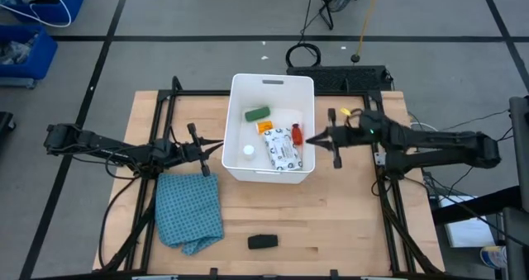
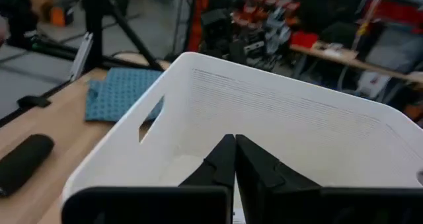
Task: Pick & place medical supplies in basket/bin
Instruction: Put the black bandage into the white bin
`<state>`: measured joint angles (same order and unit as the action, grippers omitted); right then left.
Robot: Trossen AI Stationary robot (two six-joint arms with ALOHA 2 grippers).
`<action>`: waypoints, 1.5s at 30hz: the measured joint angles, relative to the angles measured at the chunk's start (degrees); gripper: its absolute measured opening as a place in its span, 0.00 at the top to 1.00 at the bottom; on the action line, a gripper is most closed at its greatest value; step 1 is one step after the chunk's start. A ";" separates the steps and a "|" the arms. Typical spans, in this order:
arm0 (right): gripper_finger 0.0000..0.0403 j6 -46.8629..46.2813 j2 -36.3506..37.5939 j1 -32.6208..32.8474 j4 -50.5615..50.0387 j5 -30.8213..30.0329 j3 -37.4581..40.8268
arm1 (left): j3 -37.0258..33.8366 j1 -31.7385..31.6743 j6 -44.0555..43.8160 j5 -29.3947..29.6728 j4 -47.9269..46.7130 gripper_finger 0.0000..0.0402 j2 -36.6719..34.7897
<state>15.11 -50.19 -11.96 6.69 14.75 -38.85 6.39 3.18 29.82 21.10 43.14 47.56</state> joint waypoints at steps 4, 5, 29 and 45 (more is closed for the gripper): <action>1.00 -1.17 5.13 2.87 7.76 -4.48 8.79 | 0.00 0.00 -0.01 0.00 0.20 0.90 -0.01; 1.00 -1.51 6.05 3.19 8.82 -4.49 10.49 | 0.00 -0.01 -0.02 -0.02 0.38 0.90 -0.01; 1.00 -5.76 15.10 0.00 26.66 -1.05 31.43 | 28.71 10.64 -9.39 0.49 -29.59 0.90 1.96; 1.00 -7.16 15.14 -0.01 24.82 -1.26 31.43 | 65.40 29.72 -26.49 5.87 -67.45 0.90 28.29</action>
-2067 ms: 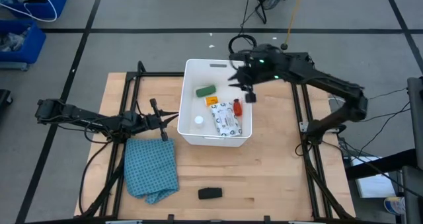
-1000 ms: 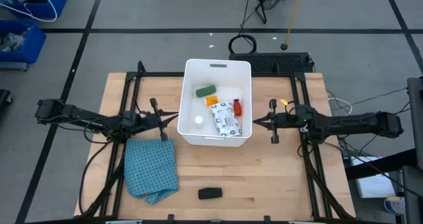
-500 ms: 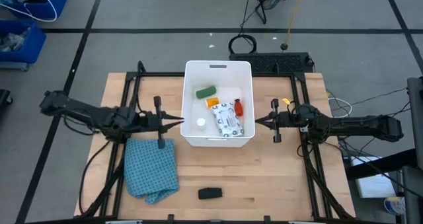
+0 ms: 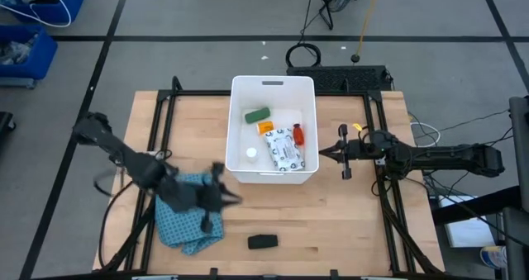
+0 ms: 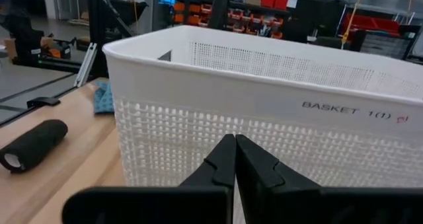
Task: Pick & place medical supplies in basket/bin
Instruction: Put the black bandage into the white bin
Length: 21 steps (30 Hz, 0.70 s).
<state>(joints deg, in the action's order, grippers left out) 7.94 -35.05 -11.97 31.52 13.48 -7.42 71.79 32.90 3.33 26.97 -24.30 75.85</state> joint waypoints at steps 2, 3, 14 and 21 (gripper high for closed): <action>1.00 -0.02 -0.01 0.01 -0.57 -0.05 0.00 | 0.57 1.82 -1.53 -0.84 -0.18 0.89 3.47; 1.00 -0.17 -0.02 0.01 -0.72 -0.05 0.00 | 0.78 2.57 -2.12 -1.61 -0.09 0.89 5.03; 1.00 -0.85 -0.02 0.01 -0.06 -0.16 0.00 | 1.81 5.11 -17.02 -8.67 2.16 0.58 18.02; 1.00 -0.35 0.00 -0.45 -0.01 -0.18 -0.02 | 1.81 3.47 -22.02 -9.40 5.13 0.30 23.68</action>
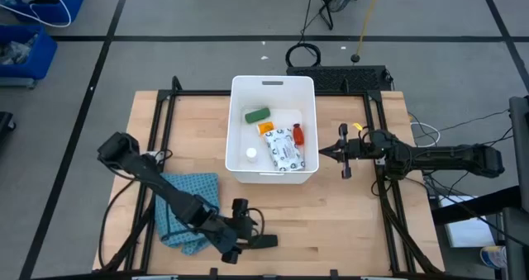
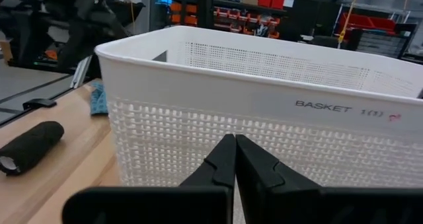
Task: Pick & place medical supplies in basket/bin
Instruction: Put the black bandage into the white bin
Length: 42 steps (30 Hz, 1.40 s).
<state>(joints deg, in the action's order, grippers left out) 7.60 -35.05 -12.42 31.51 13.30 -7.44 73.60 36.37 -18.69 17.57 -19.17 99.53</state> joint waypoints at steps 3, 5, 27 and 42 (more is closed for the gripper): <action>1.00 0.03 0.00 -0.66 0.00 0.00 0.00 | 0.00 -0.79 -1.61 -2.33 1.76 0.22 0.96; 1.00 0.16 -0.02 -1.32 0.23 0.00 0.00 | 0.00 -1.31 -2.02 -4.68 4.17 0.18 1.81; 1.00 -2.70 -0.02 -4.27 -1.07 0.24 -0.02 | 0.00 -4.21 -10.08 -11.59 11.63 0.14 15.64; 1.00 -3.78 -0.24 -4.27 -0.51 0.26 2.16 | 0.07 -3.33 -10.01 -10.46 13.67 0.14 19.75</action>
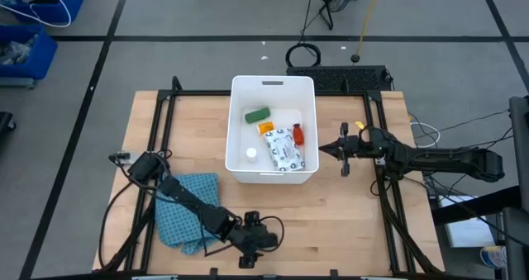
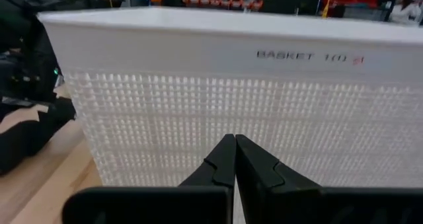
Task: Pick & place medical supplies in basket/bin
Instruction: Put the black bandage into the white bin
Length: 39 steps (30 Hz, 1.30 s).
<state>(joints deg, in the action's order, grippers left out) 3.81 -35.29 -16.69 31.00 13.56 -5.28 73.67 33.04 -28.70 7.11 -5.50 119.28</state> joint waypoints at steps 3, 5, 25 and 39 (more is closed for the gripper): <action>1.00 -0.36 0.02 0.00 2.52 0.00 0.97 | -0.02 -0.05 0.48 -0.84 -0.23 0.17 0.00; 1.00 -1.05 0.00 0.00 2.99 0.02 1.16 | -0.06 -0.17 1.42 -2.31 -0.36 0.23 -0.06; 1.00 -3.15 -0.22 0.04 0.22 0.22 1.23 | -0.15 1.53 24.13 12.71 -16.86 0.79 -27.43; 1.00 -3.51 -0.20 0.04 0.47 0.25 1.27 | -8.10 -4.34 45.55 22.89 -16.33 0.80 -58.03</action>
<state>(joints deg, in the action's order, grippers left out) 0.31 -35.48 -16.64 31.46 13.81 -4.01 65.57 28.69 16.85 30.01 -21.82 61.25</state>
